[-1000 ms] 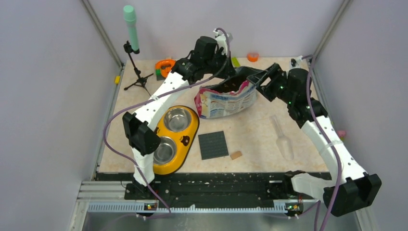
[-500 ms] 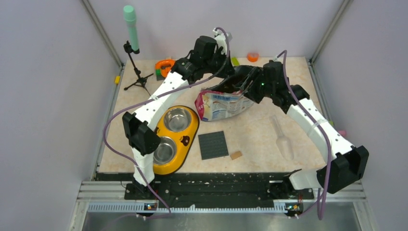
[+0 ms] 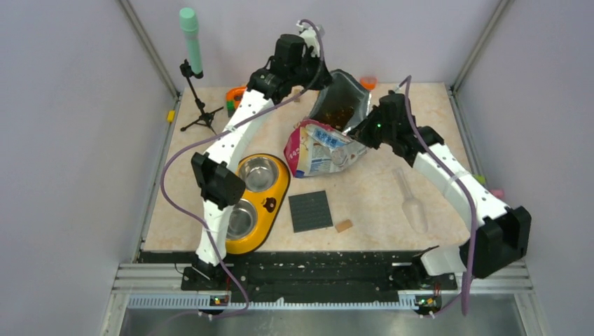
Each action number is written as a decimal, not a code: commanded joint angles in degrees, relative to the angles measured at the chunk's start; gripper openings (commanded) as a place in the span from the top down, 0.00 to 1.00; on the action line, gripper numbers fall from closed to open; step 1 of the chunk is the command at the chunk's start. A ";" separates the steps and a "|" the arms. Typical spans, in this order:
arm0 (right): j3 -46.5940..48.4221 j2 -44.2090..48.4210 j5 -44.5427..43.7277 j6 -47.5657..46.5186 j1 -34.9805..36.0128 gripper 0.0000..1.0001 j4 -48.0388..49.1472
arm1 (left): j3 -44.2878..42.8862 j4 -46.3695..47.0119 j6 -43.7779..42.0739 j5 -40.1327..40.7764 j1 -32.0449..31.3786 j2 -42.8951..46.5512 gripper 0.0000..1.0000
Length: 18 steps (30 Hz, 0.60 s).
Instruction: Serve the pet food
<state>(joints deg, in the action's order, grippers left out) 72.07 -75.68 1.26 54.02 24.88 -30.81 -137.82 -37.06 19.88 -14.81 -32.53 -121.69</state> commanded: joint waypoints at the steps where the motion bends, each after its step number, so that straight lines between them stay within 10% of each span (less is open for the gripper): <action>1: 4.10 -8.17 -1.08 -2.87 -0.26 1.00 5.85 | -7.46 11.63 3.13 -1.23 5.19 -1.70 1.00; 18: 16.61 -21.49 -3.45 -3.39 -3.18 1.00 29.85 | -13.69 22.18 0.82 -0.34 7.13 1.18 1.00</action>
<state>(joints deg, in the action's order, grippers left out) 88.49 -100.71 1.19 51.05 23.38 -13.76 -145.51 -31.97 21.17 -12.34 -24.88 -129.01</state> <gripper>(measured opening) 0.018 0.008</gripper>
